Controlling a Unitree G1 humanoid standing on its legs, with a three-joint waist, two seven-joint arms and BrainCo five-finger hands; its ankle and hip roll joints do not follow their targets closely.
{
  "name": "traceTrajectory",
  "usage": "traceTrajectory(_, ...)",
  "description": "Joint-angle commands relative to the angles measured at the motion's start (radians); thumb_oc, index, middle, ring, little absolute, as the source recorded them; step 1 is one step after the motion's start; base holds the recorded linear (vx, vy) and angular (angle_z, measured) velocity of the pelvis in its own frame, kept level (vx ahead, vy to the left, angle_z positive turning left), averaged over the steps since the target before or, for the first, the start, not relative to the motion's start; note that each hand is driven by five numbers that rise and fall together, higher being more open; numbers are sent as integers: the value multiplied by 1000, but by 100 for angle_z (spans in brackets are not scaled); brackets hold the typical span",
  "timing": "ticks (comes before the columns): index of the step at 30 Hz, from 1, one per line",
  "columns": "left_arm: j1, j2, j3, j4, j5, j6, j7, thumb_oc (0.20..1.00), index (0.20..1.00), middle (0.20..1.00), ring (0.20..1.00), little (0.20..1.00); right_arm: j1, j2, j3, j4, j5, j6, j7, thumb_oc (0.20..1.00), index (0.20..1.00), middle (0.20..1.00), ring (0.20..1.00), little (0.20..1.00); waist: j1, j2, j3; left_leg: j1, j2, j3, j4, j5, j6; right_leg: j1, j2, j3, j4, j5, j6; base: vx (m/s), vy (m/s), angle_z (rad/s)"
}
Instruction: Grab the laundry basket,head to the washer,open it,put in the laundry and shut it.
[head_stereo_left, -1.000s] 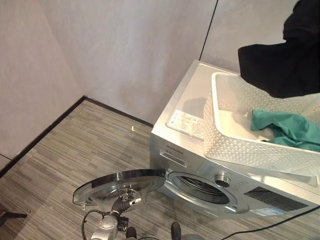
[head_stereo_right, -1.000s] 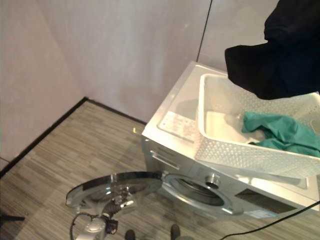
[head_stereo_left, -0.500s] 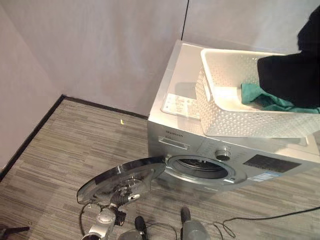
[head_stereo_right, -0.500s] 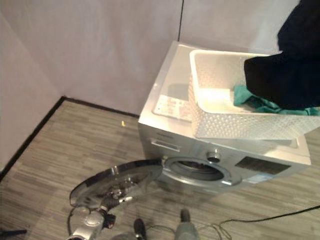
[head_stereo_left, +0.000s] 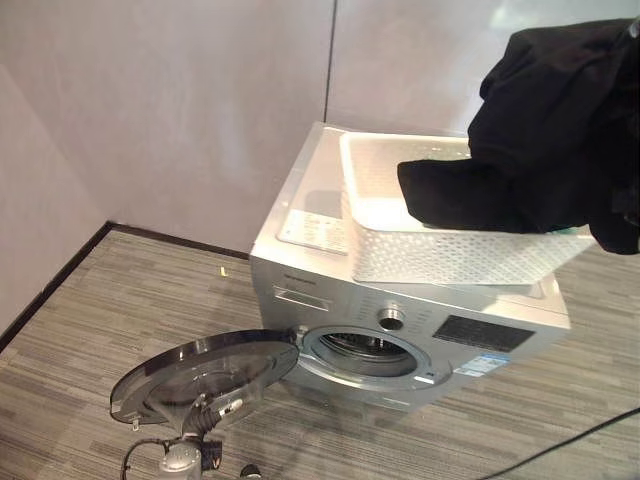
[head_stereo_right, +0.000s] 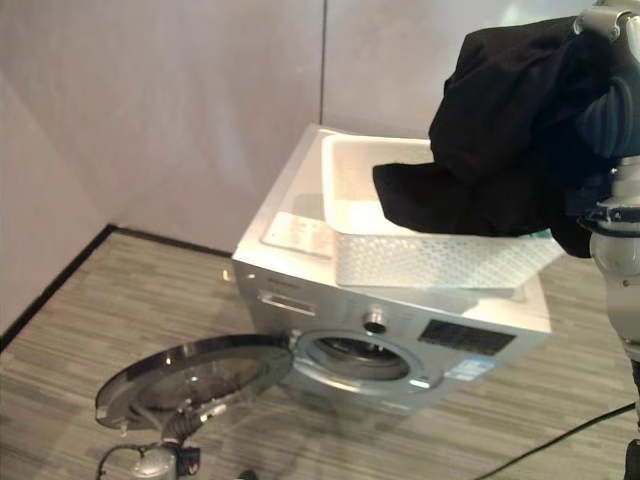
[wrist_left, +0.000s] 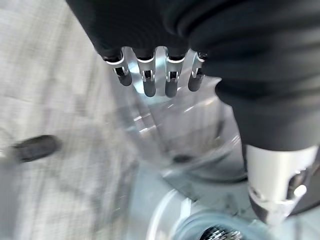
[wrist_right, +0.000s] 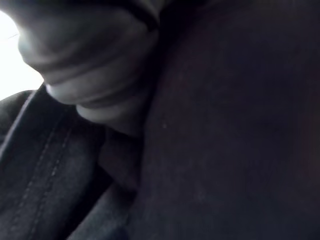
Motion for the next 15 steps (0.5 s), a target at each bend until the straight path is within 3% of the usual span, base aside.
traceTrajectory(1,-68,31,-8,-2,-28,-42,27,1000,1000,1000,1000,1000,-123,-8,-37,-13,52,-44,-29,200,200,200,200,200,38,-59,2,-153,-49,-62,46,6,-32,124,13,-9,-73,-59,-11,-403,-355,-16)
traceTrajectory(2,-96,25,-28,-11,-16,-47,36,1000,1000,1000,1000,1000,-119,-30,-53,-29,59,-51,-40,200,200,200,200,200,29,-49,24,-184,-36,-92,17,72,-65,123,48,-25,-99,-64,-30,-323,-266,4)
traceTrajectory(3,-98,25,-29,-11,-16,-47,36,1000,1000,1000,1000,1000,-116,-31,-56,-30,59,-51,-40,200,200,200,200,200,26,-47,24,-186,-36,-98,14,77,-66,123,50,-30,-100,-63,-32,-461,-261,38)
traceTrajectory(4,-143,22,-55,-39,-19,-59,55,1000,1000,1000,1000,1000,-126,-62,-62,-42,67,-60,-56,200,200,200,200,200,23,-48,58,-216,-16,-160,10,136,-123,106,61,-31,-108,-56,-50,-274,-112,80)
traceTrajectory(5,-146,20,-56,-39,-19,-58,55,1000,1000,1000,1000,1000,-129,-65,-62,-41,68,-60,-57,200,200,200,200,200,19,-42,59,-222,-13,-167,7,144,-123,102,67,-37,-109,-50,-52,-355,-121,82)
traceTrajectory(6,-153,20,-61,-54,-23,-62,57,1000,1000,1000,1000,1000,-138,-76,-56,-47,75,-63,-56,200,200,200,200,200,18,-48,67,-215,-20,-216,20,117,-125,90,60,-32,-108,-46,-55,-263,-23,65)
traceTrajectory(7,-157,18,-84,-96,-19,-67,56,1000,1000,1000,1000,1000,-137,-79,-58,-54,81,-69,-63,200,200,200,200,200,-13,-60,68,-182,-4,-268,94,46,-104,55,33,-43,-102,-18,-59,-298,-8,28)
traceTrajectory(10,-149,22,-111,-157,-1,-77,51,1000,1000,1000,1000,1000,-143,-70,-53,-64,79,-80,-75,200,200,200,200,200,-30,-64,54,-137,42,-291,221,16,-93,18,17,-39,-98,8,-62,-129,43,12)
traceTrajectory(11,-126,29,-134,-219,19,-83,41,1000,1000,1000,1000,1000,-151,-48,-39,-72,64,-85,-76,200,200,200,200,200,-42,-43,34,-34,48,-334,237,-27,-87,4,24,-19,-99,15,-52,-54,86,29)
traceTrajectory(12,-123,29,-133,-222,19,-82,42,1000,1000,1000,1000,1000,-151,-47,-38,-73,63,-85,-76,200,200,200,200,200,-42,-43,35,-33,48,-333,234,-22,-86,4,24,-18,-101,19,-52,-9,140,-11)
traceTrajectory(13,-121,28,-138,-255,40,-81,47,1000,1000,1000,1000,1000,-125,-36,-57,-90,49,-81,-70,200,200,200,200,200,-67,-24,22,25,76,-313,178,-36,-87,3,27,-26,-103,16,-44,-13,123,-41)
traceTrajectory(15,-118,36,-159,-315,107,-83,52,1000,1000,1000,1000,1000,-39,-10,-131,-136,29,-79,-63,200,200,200,200,200,-99,8,-14,89,102,-229,66,-12,-99,2,35,-29,-112,21,-36,24,193,2)
